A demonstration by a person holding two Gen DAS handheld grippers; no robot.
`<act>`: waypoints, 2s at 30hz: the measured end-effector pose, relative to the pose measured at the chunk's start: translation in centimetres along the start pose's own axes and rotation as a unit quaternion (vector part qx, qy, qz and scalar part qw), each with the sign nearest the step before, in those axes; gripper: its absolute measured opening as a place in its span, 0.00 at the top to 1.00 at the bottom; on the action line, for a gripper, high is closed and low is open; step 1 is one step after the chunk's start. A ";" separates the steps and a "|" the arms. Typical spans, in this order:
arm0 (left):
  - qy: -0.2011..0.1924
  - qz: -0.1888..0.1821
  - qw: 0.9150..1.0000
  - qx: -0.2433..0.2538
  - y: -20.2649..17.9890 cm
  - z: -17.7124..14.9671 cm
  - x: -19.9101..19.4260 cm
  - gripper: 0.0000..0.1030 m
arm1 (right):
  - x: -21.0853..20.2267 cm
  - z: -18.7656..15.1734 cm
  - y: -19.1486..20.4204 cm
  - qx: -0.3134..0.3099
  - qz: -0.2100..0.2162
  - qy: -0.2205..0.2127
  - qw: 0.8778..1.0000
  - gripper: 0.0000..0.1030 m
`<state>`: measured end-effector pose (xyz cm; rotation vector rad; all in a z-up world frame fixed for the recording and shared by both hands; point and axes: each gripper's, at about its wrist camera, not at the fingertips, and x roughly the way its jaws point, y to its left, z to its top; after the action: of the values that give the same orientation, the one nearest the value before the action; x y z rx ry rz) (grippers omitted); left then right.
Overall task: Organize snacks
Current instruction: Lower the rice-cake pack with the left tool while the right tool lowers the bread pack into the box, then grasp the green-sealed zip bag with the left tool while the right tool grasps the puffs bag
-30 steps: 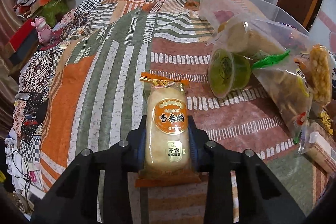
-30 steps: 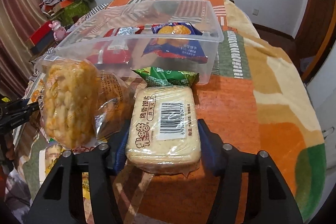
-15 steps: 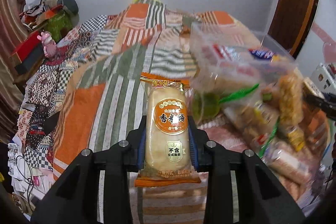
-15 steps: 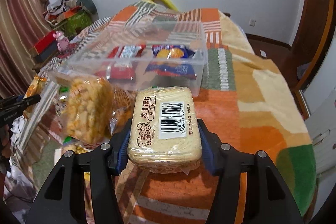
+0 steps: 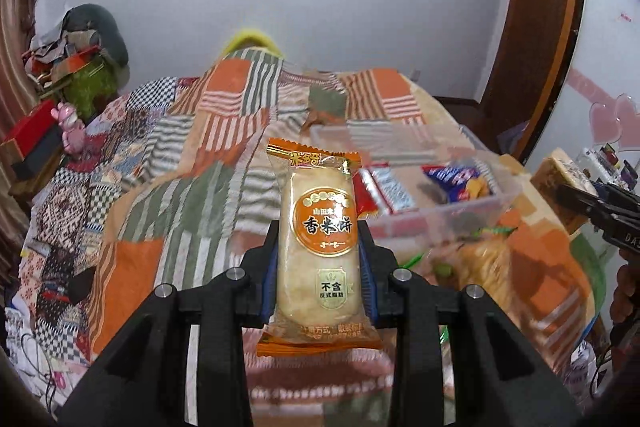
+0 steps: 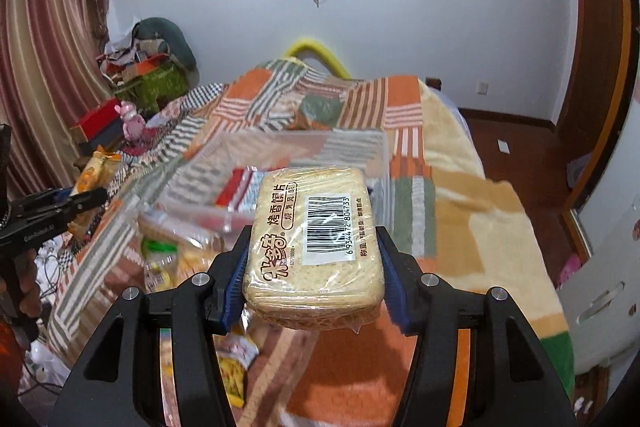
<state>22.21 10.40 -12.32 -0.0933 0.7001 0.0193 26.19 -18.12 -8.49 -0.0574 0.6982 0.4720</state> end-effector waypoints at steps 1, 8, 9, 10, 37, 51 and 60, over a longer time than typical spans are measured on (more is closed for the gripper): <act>-0.004 -0.003 1.000 0.002 -0.3 0.5 0.2 0.67 | 0.2 0.3 0.1 -0.001 0.001 -0.003 1.000 0.49; -0.006 -0.017 1.000 0.000 -1.4 2.9 2.5 0.67 | 2.2 2.3 0.8 -0.003 0.017 -0.012 1.000 0.49; -0.004 -0.019 1.000 0.000 -1.6 3.2 2.8 0.67 | 2.7 2.6 0.9 -0.004 0.019 -0.011 1.000 0.49; -0.002 -0.021 1.000 -0.001 -1.7 3.5 3.4 0.67 | 2.9 2.7 1.0 -0.005 0.021 -0.010 1.000 0.49; 0.091 -0.052 0.994 -0.001 -3.8 5.2 14.1 0.66 | 12.3 3.1 2.4 -0.026 0.036 0.089 0.995 0.48; 0.056 -0.046 0.997 -0.002 -4.1 5.8 9.7 0.46 | 8.8 3.9 2.2 -0.032 0.033 0.058 0.997 0.47; 0.022 -0.031 0.999 0.012 -3.9 4.7 4.0 0.36 | 3.6 3.6 2.9 -0.046 0.035 0.021 0.998 0.45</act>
<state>28.47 6.87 -11.03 -0.0932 0.7413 -0.0500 29.50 -13.34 -7.74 -0.1297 0.7217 0.5708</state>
